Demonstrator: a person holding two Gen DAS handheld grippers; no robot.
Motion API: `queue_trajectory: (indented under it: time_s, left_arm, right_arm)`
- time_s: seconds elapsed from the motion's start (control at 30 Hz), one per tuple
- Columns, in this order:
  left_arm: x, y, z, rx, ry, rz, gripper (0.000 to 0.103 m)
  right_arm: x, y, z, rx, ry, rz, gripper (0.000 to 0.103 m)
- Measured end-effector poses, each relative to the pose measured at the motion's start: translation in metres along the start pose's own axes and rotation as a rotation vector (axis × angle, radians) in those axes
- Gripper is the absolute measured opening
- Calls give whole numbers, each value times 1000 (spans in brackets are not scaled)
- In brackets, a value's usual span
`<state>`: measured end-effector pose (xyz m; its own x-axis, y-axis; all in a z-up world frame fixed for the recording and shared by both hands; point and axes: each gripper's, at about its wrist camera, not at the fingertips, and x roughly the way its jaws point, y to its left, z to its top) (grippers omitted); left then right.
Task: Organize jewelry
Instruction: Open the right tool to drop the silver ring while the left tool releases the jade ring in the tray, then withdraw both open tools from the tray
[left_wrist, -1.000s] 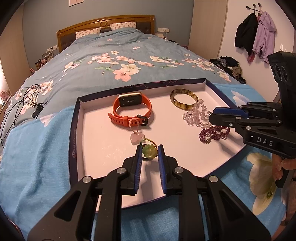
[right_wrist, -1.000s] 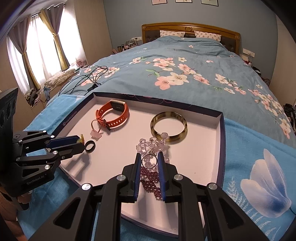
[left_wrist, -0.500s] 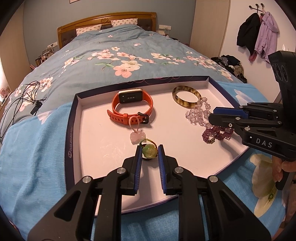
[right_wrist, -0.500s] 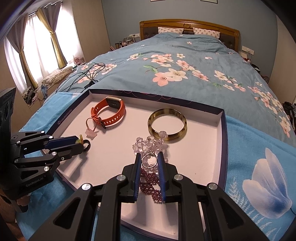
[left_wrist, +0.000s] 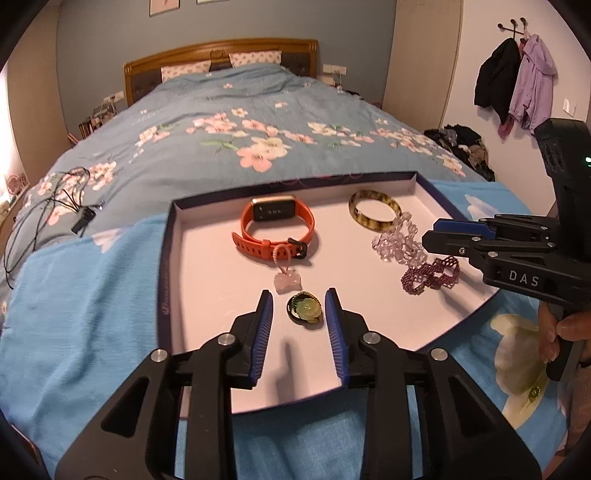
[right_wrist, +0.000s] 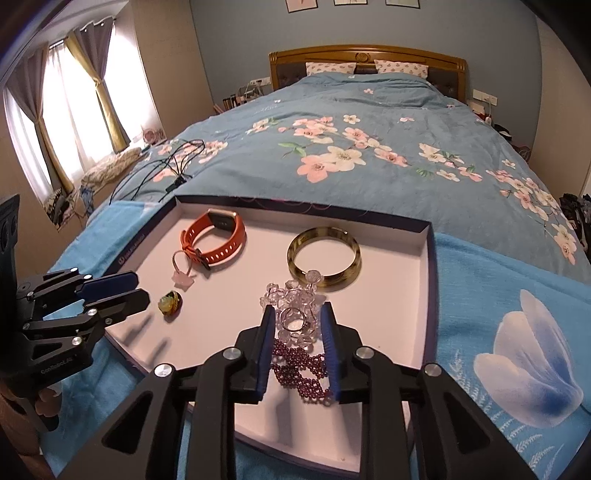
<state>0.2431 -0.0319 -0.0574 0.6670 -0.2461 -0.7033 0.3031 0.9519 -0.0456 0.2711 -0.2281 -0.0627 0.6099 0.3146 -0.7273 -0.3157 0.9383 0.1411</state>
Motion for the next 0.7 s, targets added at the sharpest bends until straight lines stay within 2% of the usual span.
queue_trajectory:
  time_s: [0.23,0.53,0.7]
  left_arm:
    - [-40,-4,-16,17,-64,2,39]
    - [-74,-14,-42,36,-85,4,45]
    - [-83,-24,-55,56,-78,-32,51]
  right_arm:
    - [-22,0,-9,14,-33,29,29]
    - [-60,10,-35,3,-73,66,42]
    - [-82,11,-56,6,-89,64,48]
